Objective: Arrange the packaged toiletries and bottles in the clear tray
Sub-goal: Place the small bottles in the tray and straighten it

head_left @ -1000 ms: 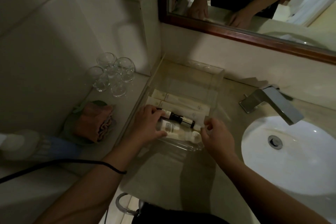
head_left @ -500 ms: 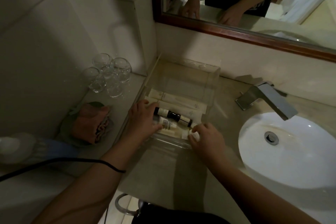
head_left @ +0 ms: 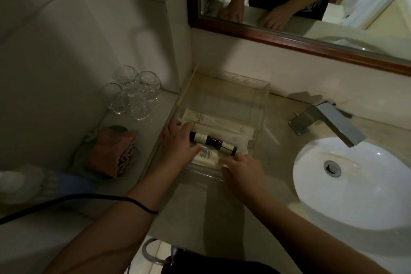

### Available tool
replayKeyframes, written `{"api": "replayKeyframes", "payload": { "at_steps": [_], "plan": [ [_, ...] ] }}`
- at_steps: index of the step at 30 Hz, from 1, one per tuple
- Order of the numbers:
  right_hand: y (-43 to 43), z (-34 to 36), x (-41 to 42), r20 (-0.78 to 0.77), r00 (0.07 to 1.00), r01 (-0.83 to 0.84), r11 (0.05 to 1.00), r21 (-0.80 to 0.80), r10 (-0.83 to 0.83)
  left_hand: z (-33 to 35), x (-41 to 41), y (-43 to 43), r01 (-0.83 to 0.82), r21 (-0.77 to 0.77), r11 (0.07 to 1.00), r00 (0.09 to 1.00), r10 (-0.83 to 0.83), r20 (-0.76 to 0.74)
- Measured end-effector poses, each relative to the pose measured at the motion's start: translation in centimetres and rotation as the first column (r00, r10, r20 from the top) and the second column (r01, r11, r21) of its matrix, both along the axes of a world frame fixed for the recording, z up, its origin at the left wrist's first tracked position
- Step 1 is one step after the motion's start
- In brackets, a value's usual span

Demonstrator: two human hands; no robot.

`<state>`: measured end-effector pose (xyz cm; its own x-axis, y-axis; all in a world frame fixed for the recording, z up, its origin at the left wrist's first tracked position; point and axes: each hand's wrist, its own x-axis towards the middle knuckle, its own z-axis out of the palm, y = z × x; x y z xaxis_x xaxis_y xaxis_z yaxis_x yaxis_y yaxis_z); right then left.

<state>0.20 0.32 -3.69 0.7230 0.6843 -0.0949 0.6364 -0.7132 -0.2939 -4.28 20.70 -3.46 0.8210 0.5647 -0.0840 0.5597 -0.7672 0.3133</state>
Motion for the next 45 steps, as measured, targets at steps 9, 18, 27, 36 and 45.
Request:
{"api": "replayKeyframes", "payload": {
  "at_steps": [9,18,27,36,45],
  "plan": [
    [-0.4,-0.1,-0.7,-0.007,1.000,0.029,0.998,0.048,-0.029,0.2,0.4,0.0,-0.031,-0.012,0.999,0.999,0.031,0.031],
    [-2.8,0.2,-0.6,-0.494,0.696,0.657,0.740,0.146,-0.520,-1.0,-3.8,2.3,-0.295,-0.286,0.912,0.932,0.340,0.123],
    [-2.2,-0.7,-1.3,-0.477,0.731,0.570,0.821,0.036,-0.488,-0.2,-5.1,1.3,-0.275,-0.654,0.704,0.867,0.476,0.147],
    [-2.5,0.6,-1.1,-0.502,0.756,0.547,0.827,0.130,-0.421,-0.9,-4.4,2.6,-0.365,-0.655,0.661,0.828,0.553,0.097],
    [-2.5,-0.1,-0.1,-0.551,0.737,0.564,0.805,0.181,-0.392,-0.4,-3.9,2.1,-0.344,-0.666,0.662,0.813,0.565,0.141]
  ]
}}
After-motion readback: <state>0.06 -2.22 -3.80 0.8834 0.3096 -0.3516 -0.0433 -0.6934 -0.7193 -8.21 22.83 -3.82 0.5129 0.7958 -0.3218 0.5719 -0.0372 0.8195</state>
